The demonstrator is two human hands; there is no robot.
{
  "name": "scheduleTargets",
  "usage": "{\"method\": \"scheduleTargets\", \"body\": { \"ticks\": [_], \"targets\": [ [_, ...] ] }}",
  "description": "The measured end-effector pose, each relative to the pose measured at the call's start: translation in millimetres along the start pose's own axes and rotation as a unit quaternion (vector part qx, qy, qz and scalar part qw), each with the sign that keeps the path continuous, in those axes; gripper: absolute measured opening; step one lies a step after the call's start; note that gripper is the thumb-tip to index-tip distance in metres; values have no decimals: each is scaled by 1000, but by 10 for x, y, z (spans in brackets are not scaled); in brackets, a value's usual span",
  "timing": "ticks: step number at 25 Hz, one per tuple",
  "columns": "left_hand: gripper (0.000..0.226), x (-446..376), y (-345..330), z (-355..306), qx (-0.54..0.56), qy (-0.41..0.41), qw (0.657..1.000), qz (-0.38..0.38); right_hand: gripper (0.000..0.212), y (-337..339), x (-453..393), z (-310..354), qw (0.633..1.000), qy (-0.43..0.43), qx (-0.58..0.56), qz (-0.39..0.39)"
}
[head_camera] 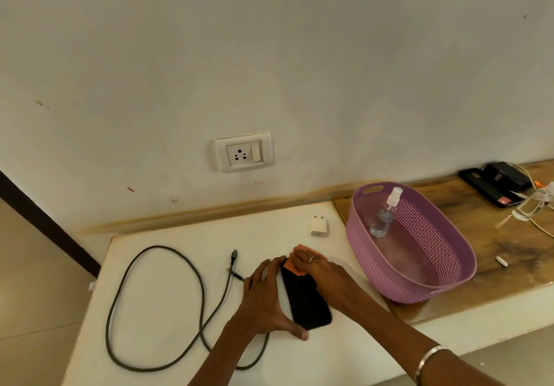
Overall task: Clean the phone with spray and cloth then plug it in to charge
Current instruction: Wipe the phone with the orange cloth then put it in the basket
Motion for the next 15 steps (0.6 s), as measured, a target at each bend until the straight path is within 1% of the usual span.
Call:
{"method": "scheduleTargets", "body": {
  "ticks": [1, 2, 3, 4, 5, 7, 10, 12, 13, 14, 15],
  "targets": [
    [152, 3, -6, 5, 1, 5, 1000, 4, 57, 16, -15, 3, 1000, -9, -16, -4],
    [152, 9, -8, 8, 0, 10, 1000, 9, 54, 94, -6, 32, 1000, 6, -19, -4],
    [152, 9, -6, 10, -4, 13, 1000, 12, 56, 213, 13, 89, 999, 26, -21, -29],
    [152, 2, -4, 14, -9, 16, 1000, 16, 60, 320, 28, 118, 997, 47, -19, -64],
    [153, -4, -6, 15, -11, 19, 1000, 20, 66, 431, 81, 111, 996, 36, -44, -67],
    [154, -7, -9, 4, -7, 16, 1000, 21, 79, 633, 260, 184, 993, 17, -43, -109],
    [160, 12, 23, -28, 7, 8, 1000, 11, 91, 1063, 560, 230, 982, 37, -53, -179],
    [166, 19, 37, -27, 17, 2, 1000, 7, 87, 1421, 732, 32, 968, 54, -26, -244],
    [168, 23, 47, -24, 21, -5, 1000, 5, 82, 1590, 800, -130, 964, 39, -3, -263],
    [169, 36, 67, -17, 25, -8, 1000, 4, 75, 1732, 846, -308, 962, 11, 19, -272],
    [169, 54, 90, -8, 28, -9, 1000, 4, 70, 1827, 855, -498, 962, -35, 44, -266]
  ]
}}
Point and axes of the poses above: each hand's wrist, its own x-axis away from the middle knuckle, its own y-axis out of the back of the hand, z = x × y, the point moved 3 cm from there along -x, towards the middle knuckle, and after that the axes turned 12 degrees about -y, right-handed, at the moved point
